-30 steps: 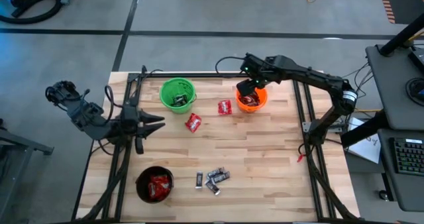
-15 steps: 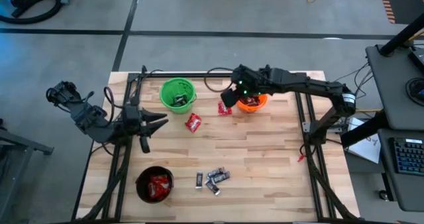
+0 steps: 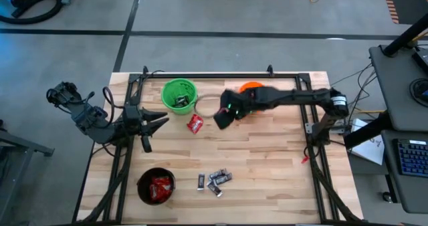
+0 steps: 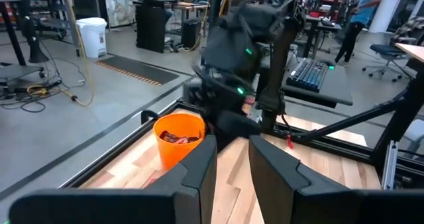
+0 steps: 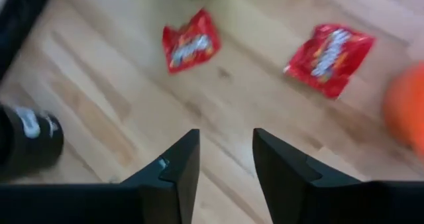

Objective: Sort candy
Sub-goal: Put the red candy into the black bucket

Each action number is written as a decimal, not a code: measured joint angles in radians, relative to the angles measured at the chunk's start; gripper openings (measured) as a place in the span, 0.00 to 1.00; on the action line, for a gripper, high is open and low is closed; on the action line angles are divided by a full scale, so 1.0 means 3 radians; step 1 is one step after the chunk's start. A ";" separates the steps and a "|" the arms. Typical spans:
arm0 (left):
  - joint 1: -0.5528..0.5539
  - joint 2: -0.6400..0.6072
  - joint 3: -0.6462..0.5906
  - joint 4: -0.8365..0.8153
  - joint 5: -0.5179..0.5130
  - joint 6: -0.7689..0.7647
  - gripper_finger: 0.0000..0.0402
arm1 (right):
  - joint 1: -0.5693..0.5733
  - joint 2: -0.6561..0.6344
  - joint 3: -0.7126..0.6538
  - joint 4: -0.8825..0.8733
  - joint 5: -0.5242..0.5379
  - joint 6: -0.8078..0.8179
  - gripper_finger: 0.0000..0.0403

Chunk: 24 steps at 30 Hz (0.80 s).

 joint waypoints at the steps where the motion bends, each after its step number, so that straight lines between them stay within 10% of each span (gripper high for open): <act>1: -0.0001 0.0000 0.0000 -0.0001 -0.0001 0.0010 0.18 | 0.0064 0.0043 0.0000 0.0011 0.0042 -0.0023 0.30; 10: -0.0003 0.0000 0.0000 0.0002 -0.0009 0.0034 0.18 | 0.0285 0.0582 0.0000 0.0127 0.0933 0.0602 0.10; 24: -0.0003 0.0000 0.0000 0.0002 -0.0009 0.0036 0.18 | 0.0010 0.1154 0.0000 0.0464 0.0960 0.0938 0.05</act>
